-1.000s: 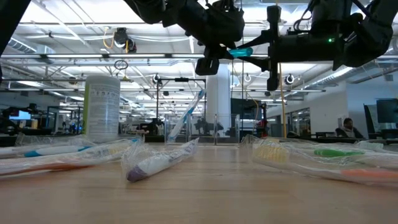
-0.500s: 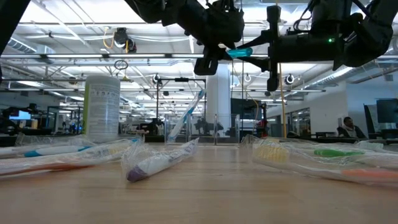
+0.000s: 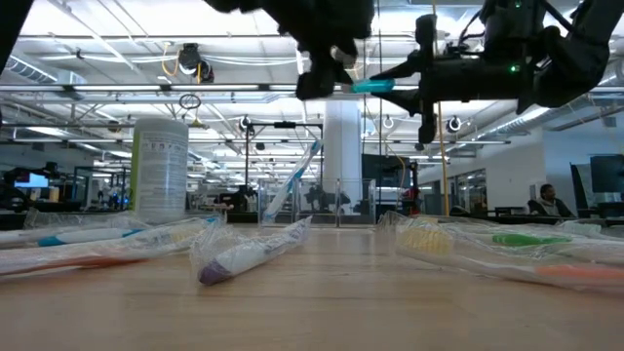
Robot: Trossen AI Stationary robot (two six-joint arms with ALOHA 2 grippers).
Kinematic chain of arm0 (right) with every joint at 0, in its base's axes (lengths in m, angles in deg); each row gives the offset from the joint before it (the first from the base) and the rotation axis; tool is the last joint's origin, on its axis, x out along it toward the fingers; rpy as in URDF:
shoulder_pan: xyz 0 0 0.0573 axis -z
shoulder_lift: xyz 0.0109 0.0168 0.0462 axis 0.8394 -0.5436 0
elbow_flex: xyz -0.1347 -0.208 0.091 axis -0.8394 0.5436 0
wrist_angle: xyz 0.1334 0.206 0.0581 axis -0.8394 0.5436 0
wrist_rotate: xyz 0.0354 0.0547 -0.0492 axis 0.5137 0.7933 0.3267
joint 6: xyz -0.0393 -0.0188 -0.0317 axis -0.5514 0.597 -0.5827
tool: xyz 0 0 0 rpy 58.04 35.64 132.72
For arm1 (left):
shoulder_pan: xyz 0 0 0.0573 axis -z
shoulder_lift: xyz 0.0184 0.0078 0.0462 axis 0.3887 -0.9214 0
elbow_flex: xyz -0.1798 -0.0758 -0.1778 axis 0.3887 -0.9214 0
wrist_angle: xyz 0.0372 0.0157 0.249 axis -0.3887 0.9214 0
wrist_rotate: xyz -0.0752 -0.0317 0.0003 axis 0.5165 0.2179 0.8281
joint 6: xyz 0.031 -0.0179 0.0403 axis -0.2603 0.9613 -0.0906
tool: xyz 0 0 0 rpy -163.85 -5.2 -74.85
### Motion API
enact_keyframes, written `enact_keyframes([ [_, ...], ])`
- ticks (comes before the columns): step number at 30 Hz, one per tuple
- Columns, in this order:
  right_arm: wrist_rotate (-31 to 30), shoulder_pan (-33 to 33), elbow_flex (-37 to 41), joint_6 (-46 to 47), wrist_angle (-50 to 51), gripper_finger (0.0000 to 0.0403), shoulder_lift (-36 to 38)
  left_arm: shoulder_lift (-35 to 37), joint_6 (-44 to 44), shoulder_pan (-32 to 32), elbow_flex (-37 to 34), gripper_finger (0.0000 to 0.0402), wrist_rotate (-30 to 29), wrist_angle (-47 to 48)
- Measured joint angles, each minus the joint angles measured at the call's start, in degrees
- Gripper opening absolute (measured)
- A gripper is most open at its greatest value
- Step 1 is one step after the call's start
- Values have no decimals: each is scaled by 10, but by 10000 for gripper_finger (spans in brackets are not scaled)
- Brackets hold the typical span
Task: Pick & Place toothbrushing station
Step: Put the top blue mouthwash bottle into the transparent organizer
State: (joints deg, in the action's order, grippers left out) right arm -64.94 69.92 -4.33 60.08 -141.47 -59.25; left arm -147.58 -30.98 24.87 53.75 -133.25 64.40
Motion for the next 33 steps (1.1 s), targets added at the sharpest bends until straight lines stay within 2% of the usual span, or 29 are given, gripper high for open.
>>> enact_keyframes([
  [2,21,5,0,-22,5,89,0,40,78,-7,0,239,23,77],
  [5,43,7,0,-62,15,89,0,106,229,-23,0,239,92,216],
  [7,52,7,0,-109,25,89,0,153,342,-42,0,239,166,309],
  [10,58,7,1,-173,58,89,0,211,474,-83,0,239,309,412],
  [13,70,7,1,-185,77,89,0,245,559,-129,-1,239,457,457],
  [15,98,7,1,-194,77,89,0,256,596,-154,-13,239,538,449],
  [17,151,7,1,-199,70,89,0,259,624,-173,-31,239,603,421],
  [21,238,7,1,-198,59,89,0,256,685,-188,-84,239,678,338],
  [25,266,7,1,-217,61,89,0,253,734,-177,-138,239,706,244],
  [33,277,6,1,-261,61,89,0,254,787,-139,-205,239,697,101],
])
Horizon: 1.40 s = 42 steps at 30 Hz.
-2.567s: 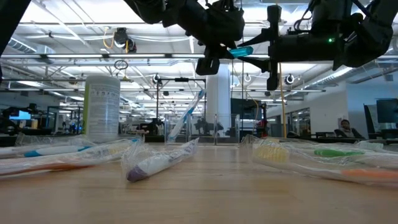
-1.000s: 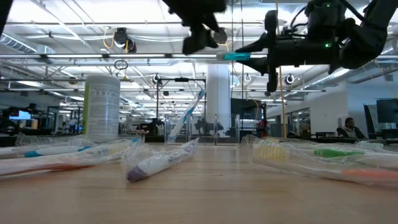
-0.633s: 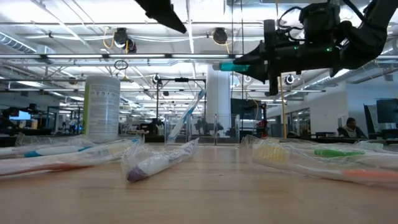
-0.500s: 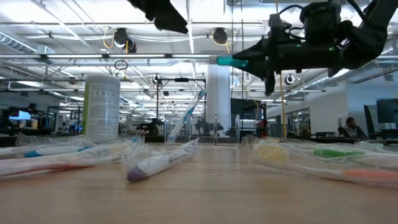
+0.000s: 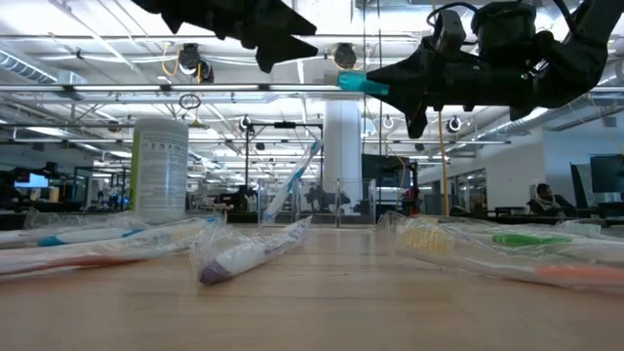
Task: Pick & Place toothbrushing station
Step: Put the top blue mouthwash bottle into the transparent organizer
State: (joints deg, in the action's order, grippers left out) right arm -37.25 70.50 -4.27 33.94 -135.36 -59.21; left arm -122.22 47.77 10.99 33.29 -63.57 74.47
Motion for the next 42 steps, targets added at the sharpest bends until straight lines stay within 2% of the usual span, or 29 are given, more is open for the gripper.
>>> enact_keyframes([
  [6,64,-1,0,-24,-16,89,0,0,63,21,-41,239,-60,-60],
  [11,66,-6,0,-24,-18,89,0,-9,50,38,-61,239,-67,-133],
  [18,66,-9,0,-28,-23,89,0,-68,32,60,-61,239,-67,-228],
  [22,66,-9,0,-29,-27,89,0,-85,55,60,-61,239,-71,-233],
  [42,65,-9,0,-43,-26,89,0,-87,48,60,-61,239,-107,-223],
])
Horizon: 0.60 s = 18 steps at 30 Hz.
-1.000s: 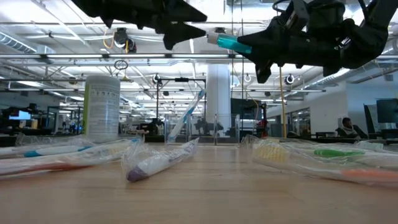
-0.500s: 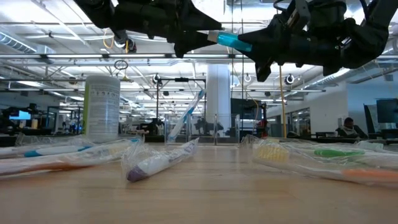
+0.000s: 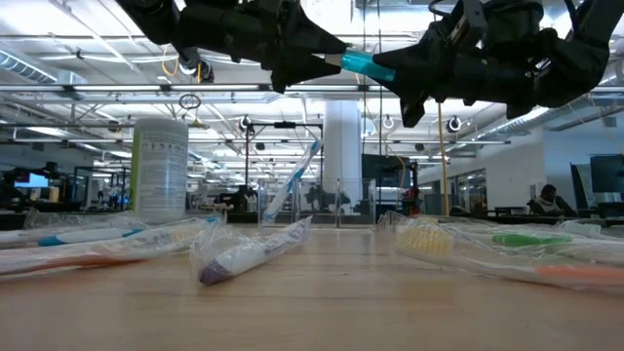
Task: Pick & Place toothbrushing station
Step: Put the top blue mouthwash bottle into the transparent organizer
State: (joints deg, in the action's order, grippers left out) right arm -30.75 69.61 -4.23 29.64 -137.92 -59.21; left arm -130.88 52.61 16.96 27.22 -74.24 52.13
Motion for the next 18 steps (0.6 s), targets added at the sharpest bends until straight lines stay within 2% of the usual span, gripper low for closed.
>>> enact_keyframes([
  [9,0,0,0,0,0,89,0,0,0,0,0,230,-1,0],
  [18,-1,0,0,0,1,89,0,0,1,0,0,129,0,0],
])
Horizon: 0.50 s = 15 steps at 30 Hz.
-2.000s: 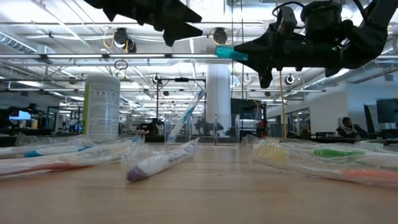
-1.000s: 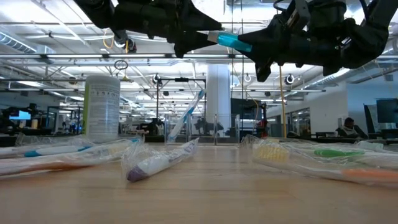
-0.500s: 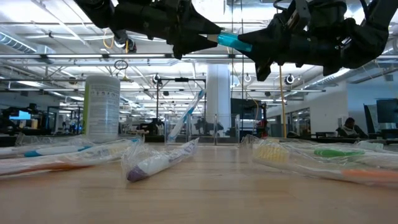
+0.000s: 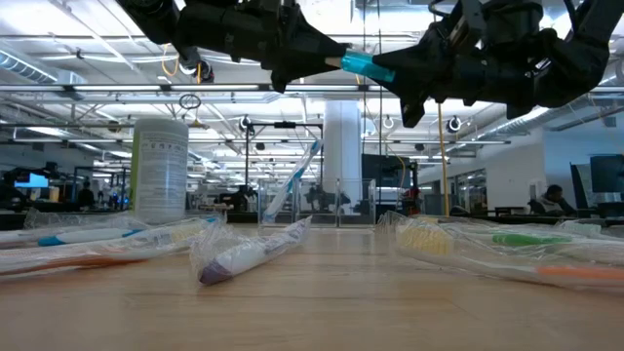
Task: Pick & Place toothbrushing station
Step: Put the top blue mouthwash bottle into the transparent organizer
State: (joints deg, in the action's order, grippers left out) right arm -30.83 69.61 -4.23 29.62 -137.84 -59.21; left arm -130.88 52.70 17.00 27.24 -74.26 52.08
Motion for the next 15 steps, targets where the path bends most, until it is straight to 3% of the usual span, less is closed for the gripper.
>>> enact_keyframes([
  [7,-3,0,0,16,9,98,0,0,3,0,0,101,2,2],
  [15,-3,0,-1,17,33,156,0,0,-1,0,0,107,10,45],
])
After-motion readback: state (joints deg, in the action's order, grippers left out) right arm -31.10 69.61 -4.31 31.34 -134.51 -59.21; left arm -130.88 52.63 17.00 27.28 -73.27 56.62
